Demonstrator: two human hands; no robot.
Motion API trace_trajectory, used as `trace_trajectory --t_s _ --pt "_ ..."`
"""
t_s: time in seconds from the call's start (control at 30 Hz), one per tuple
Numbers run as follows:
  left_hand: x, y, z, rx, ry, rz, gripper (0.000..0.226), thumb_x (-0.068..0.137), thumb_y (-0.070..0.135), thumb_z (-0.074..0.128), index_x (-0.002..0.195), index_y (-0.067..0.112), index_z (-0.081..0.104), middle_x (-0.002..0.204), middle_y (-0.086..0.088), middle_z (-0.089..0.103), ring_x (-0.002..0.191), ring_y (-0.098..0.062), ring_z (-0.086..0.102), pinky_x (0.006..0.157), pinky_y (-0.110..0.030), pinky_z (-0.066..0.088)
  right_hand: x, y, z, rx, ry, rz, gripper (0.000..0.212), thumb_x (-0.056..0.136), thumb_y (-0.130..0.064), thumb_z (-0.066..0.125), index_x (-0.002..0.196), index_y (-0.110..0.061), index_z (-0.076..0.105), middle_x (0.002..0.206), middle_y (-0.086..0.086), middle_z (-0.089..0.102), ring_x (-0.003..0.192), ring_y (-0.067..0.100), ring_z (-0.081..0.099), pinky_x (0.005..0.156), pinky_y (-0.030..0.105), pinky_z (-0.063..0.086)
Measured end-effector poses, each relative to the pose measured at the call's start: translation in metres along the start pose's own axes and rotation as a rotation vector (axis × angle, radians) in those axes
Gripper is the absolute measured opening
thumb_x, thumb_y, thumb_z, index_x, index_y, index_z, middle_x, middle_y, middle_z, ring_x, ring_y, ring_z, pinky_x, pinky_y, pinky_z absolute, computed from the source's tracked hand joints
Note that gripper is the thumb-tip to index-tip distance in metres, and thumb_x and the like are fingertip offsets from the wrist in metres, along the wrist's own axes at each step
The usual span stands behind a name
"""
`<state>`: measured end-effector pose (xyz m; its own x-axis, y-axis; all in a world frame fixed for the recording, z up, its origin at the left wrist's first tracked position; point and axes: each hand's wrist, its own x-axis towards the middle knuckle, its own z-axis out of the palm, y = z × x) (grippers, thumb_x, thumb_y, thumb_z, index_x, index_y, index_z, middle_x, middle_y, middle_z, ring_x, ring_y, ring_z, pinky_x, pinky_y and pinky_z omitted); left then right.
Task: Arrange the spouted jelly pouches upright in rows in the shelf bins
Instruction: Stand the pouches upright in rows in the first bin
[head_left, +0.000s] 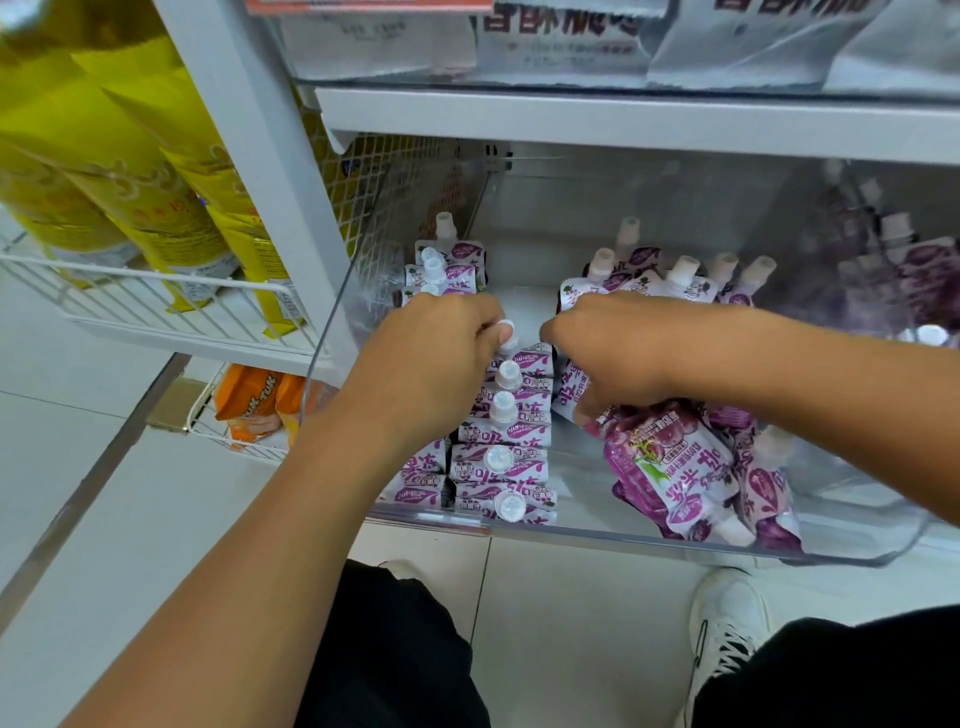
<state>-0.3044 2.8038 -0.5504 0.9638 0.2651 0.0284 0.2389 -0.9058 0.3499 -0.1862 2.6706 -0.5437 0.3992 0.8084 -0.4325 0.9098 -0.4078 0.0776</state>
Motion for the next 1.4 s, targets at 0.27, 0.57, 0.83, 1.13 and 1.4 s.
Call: trace_trajectory --t_s 0.27,0.57,0.83,1.13,1.4 --pt "-0.002 -0.003 0.003 0.104 0.022 0.053 0.018 0.105 0.026 0.038 0.093 0.018 0.049 0.067 -0.003 0.05 0.067 -0.03 0.048 0.055 -0.036 0.034 -0.021 0.009 -0.015 0.032 0.019 0.105 0.035 0.074 -0.038 0.08 0.077 -0.014 0.055 0.08 0.004 0.059 0.072 0.024 0.058 0.059 0.033 0.05" --pt "-0.002 0.0 0.001 0.128 0.056 0.044 0.013 0.104 0.022 0.04 0.095 0.019 0.048 0.072 -0.003 0.052 0.07 -0.029 0.049 0.057 -0.035 0.031 -0.019 0.001 -0.023 0.3 0.529 0.189 0.022 0.086 -0.032 0.071 0.097 -0.018 0.058 0.086 0.004 0.052 0.074 0.027 0.052 0.063 0.03 0.036" --pt "0.002 -0.001 0.005 0.0 0.161 -0.011 0.02 0.098 0.038 0.052 0.102 0.021 0.062 0.09 -0.002 0.068 0.084 -0.025 0.061 0.072 -0.041 0.051 0.025 0.005 -0.017 0.55 -0.01 0.063 0.016 0.099 -0.015 0.053 0.105 -0.009 0.066 0.09 0.012 0.071 0.077 0.02 0.073 0.068 0.034 0.056" --pt "0.019 0.002 0.002 -0.072 0.18 0.133 0.036 0.101 0.037 0.043 0.126 0.018 0.061 0.114 -0.002 0.068 0.108 -0.021 0.054 0.088 -0.037 0.048 -0.007 0.035 -0.012 -0.004 0.412 0.113 0.046 0.082 -0.008 0.065 0.124 -0.023 0.053 0.116 0.008 0.053 0.093 0.033 0.062 0.073 0.044 0.055" --pt "0.023 -0.001 0.005 -0.042 0.013 0.053 0.028 0.092 0.043 0.048 0.098 0.021 0.064 0.077 0.0 0.068 0.073 -0.022 0.063 0.072 -0.041 0.055 0.018 0.035 -0.014 -0.096 0.419 0.152 0.01 0.084 -0.008 0.065 0.08 -0.01 0.057 0.081 0.011 0.061 0.069 0.032 0.059 0.061 0.029 0.047"
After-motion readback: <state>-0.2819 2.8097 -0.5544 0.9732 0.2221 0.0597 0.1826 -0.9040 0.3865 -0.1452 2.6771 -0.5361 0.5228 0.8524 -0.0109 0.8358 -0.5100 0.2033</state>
